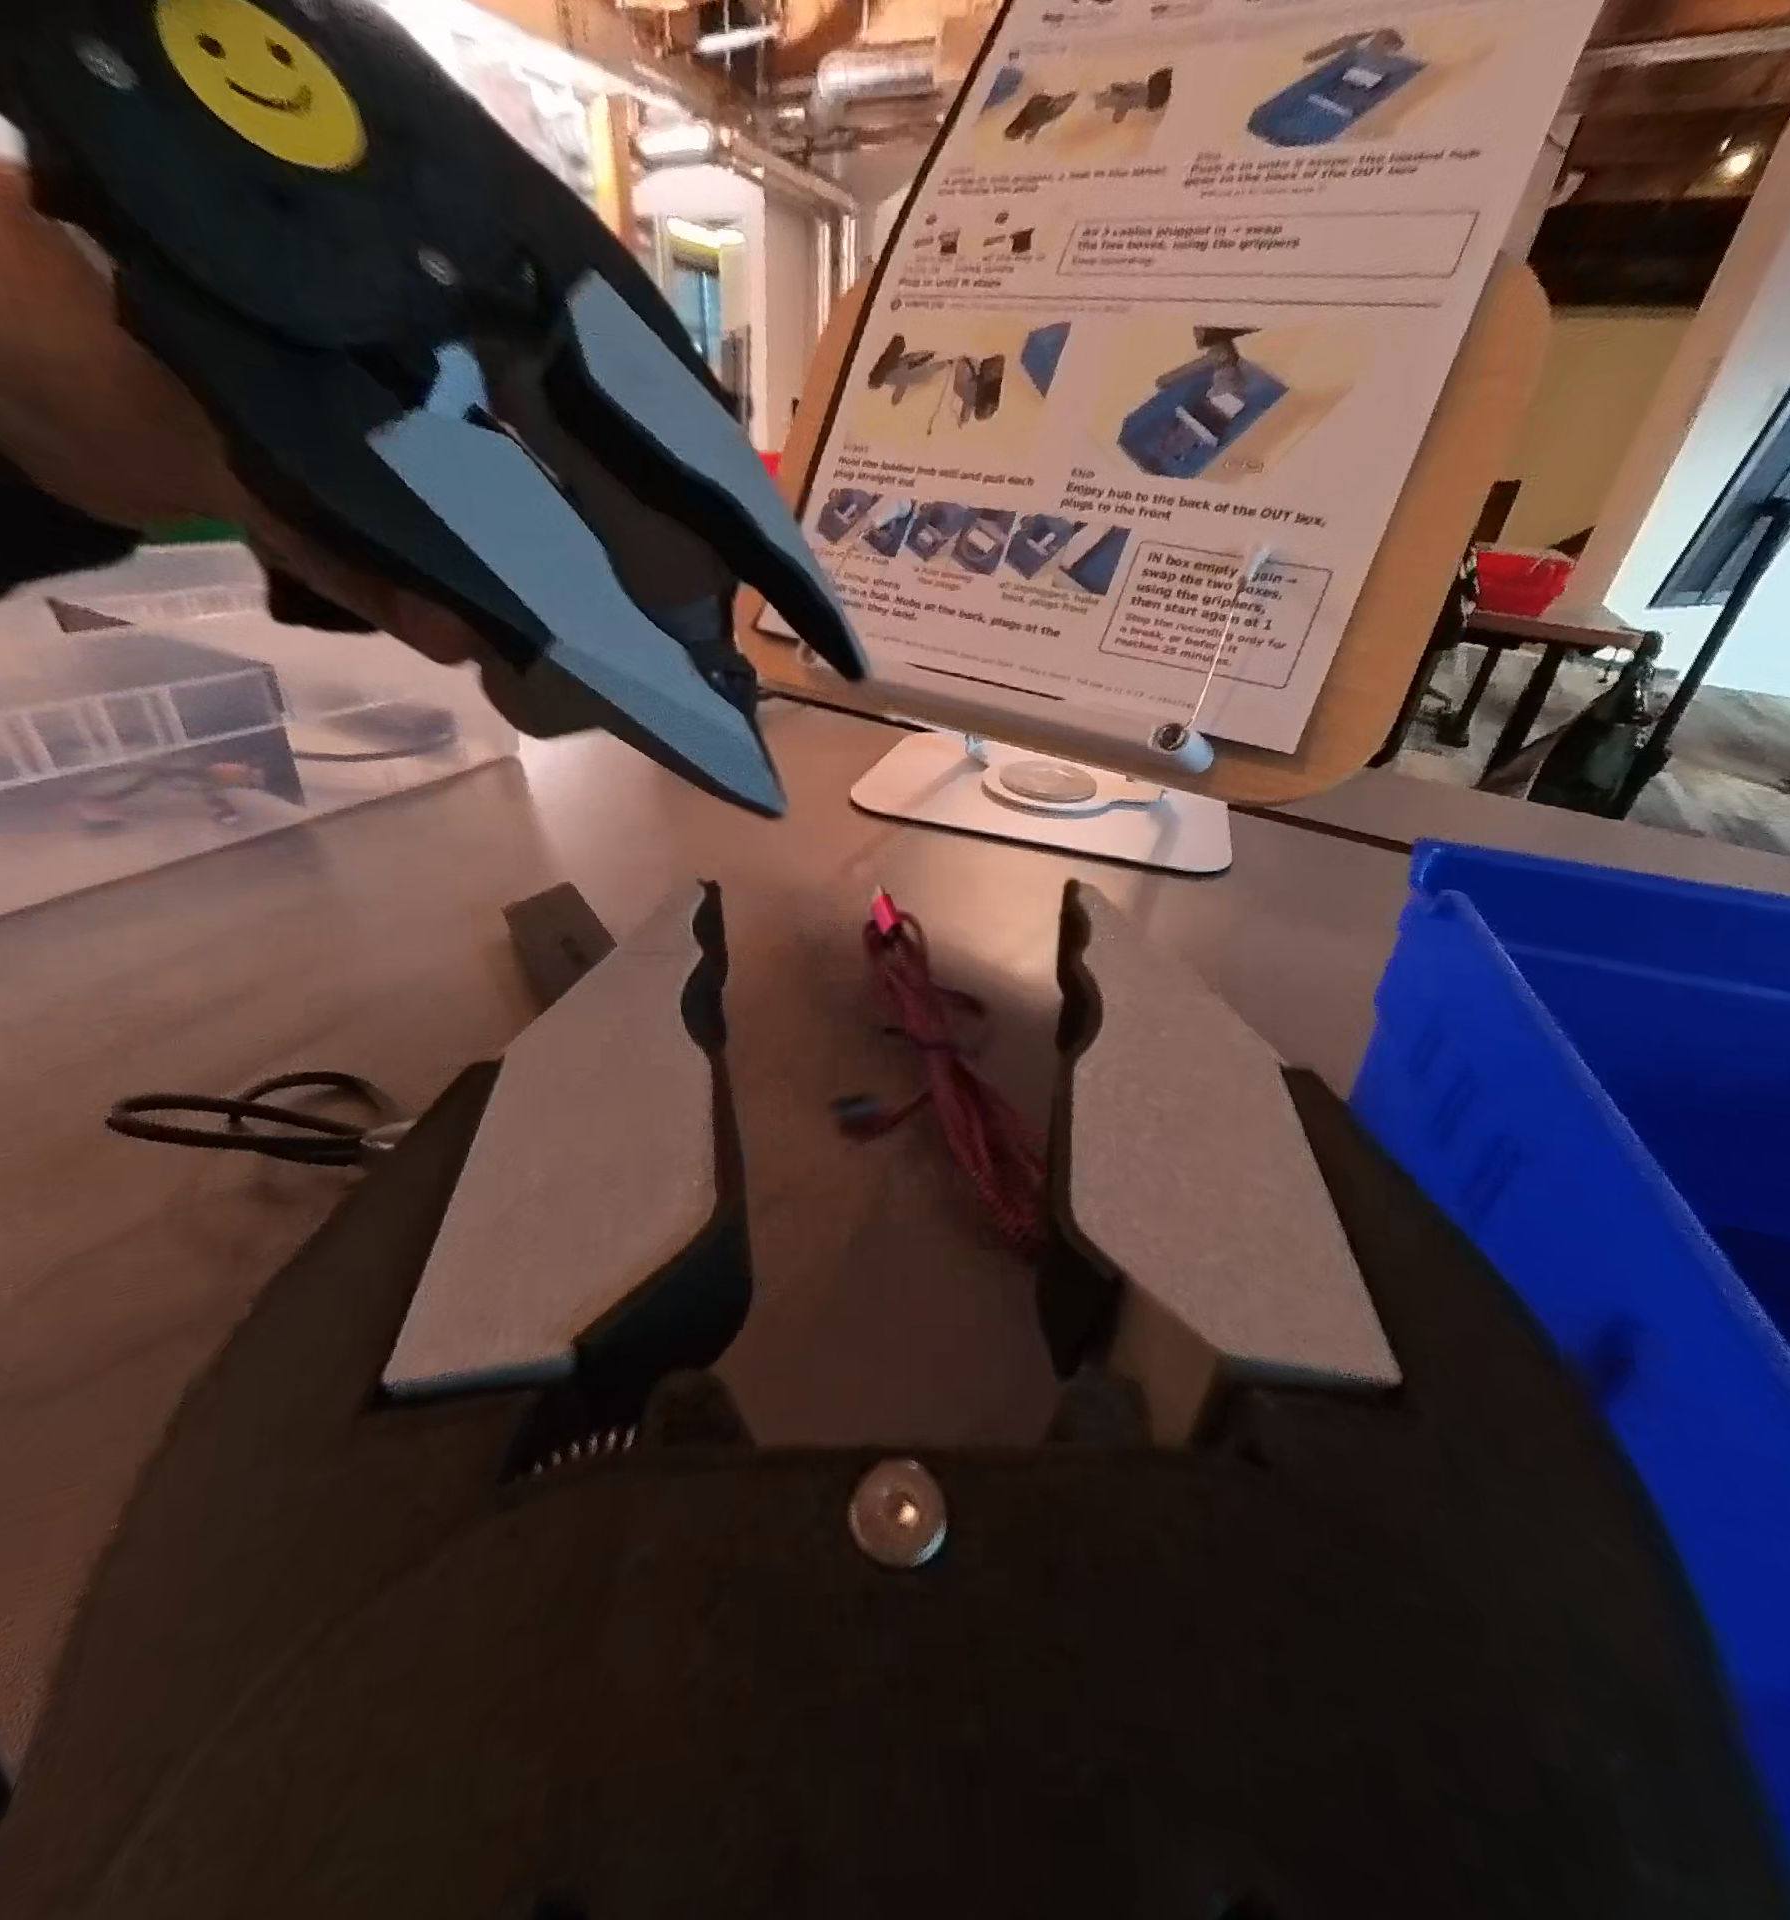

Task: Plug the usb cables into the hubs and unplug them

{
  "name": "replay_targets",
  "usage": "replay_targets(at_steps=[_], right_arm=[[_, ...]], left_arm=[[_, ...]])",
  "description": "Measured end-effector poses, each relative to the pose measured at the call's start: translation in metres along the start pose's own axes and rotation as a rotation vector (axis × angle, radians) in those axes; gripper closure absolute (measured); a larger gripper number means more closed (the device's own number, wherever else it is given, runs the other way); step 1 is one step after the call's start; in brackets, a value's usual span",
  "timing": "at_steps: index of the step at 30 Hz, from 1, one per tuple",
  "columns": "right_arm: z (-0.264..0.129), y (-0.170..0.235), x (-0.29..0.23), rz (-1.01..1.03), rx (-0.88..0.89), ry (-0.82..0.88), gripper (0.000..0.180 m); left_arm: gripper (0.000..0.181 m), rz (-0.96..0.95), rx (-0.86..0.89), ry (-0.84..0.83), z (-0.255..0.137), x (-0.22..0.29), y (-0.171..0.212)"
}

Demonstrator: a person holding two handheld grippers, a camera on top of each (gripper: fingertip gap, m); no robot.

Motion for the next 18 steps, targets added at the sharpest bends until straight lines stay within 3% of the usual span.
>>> replay_targets(at_steps=[4, 8, 14, 15, 18], right_arm=[[0.008, 0.006, 0.004, 0.04, -0.058, -0.014, 0.114], [0.013, 0.01, 0.005, 0.094, -0.099, -0.058, 0.116], [0.012, 0.01, 0.006, 0.13, -0.092, -0.074, 0.115], [0.012, 0.01, 0.006, 0.127, -0.094, -0.075, 0.115], [0.012, 0.011, 0.004, 0.111, -0.1, -0.08, 0.115]], left_arm=[[0.129, -0.048, -0.032, -0.029, -0.015, 0.015, 0.032], [0.124, -0.101, -0.068, 0.111, 0.001, 0.047, 0.069], [0.119, 0.14, -0.239, 0.169, 0.02, 0.057, 0.104], [0.134, 0.175, -0.26, 0.165, 0.024, 0.056, 0.107], [0.148, 0.184, -0.222, 0.215, 0.032, 0.051, 0.108]])
Point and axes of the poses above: each gripper's, where its closed fingertips meet, z out along the fingers, y out of its underside, x = y × z across the jaws, the point moved 7 cm from there along -z, back along the fingers, and after that the axes turned 13 degrees about z, right-handed, at the moved point
